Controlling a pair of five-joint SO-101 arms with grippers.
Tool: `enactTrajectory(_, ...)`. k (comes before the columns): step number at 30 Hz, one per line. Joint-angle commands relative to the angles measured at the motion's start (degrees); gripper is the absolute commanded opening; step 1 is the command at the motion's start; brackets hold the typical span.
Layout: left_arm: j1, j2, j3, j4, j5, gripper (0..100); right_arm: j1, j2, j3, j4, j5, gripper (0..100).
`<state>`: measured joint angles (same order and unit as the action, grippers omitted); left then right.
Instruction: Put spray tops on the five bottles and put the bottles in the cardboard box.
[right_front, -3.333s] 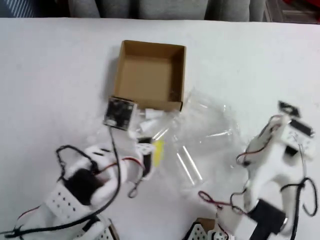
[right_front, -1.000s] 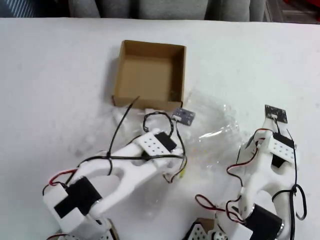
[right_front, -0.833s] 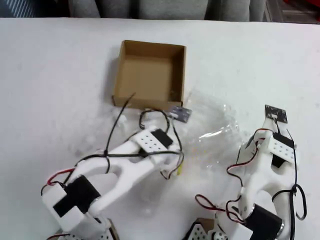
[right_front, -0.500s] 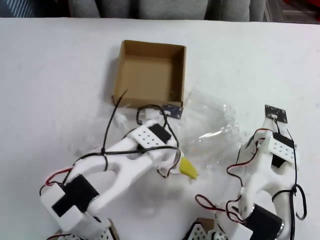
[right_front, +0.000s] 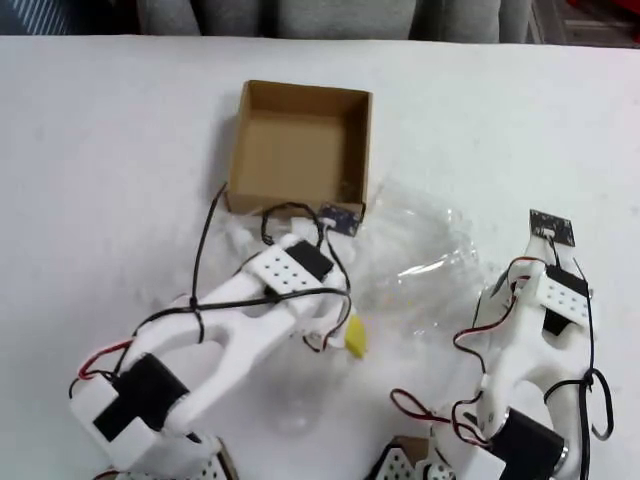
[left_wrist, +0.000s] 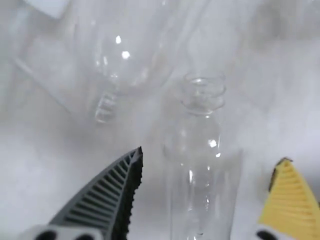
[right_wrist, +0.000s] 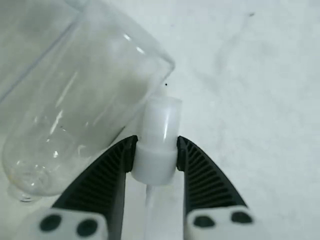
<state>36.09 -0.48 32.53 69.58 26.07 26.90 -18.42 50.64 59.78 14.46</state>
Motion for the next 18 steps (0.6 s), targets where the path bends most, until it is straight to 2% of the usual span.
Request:
enactTrajectory(1, -0.5, -2.8, 0.5, -4.0, -0.2, 38, 0.0, -0.1, -0.5, -0.8, 0.6, 1.7)
enactTrajectory(13, -0.9, -2.3, 0.9, -5.8, 0.0, 38, 0.0, -0.1, -0.4, -0.8, 0.6, 1.7)
enactTrajectory(18, -0.9, 4.4, -2.4, -5.4, 1.6, 38, 0.0, -0.1, -0.4, -0.8, 0.6, 1.7)
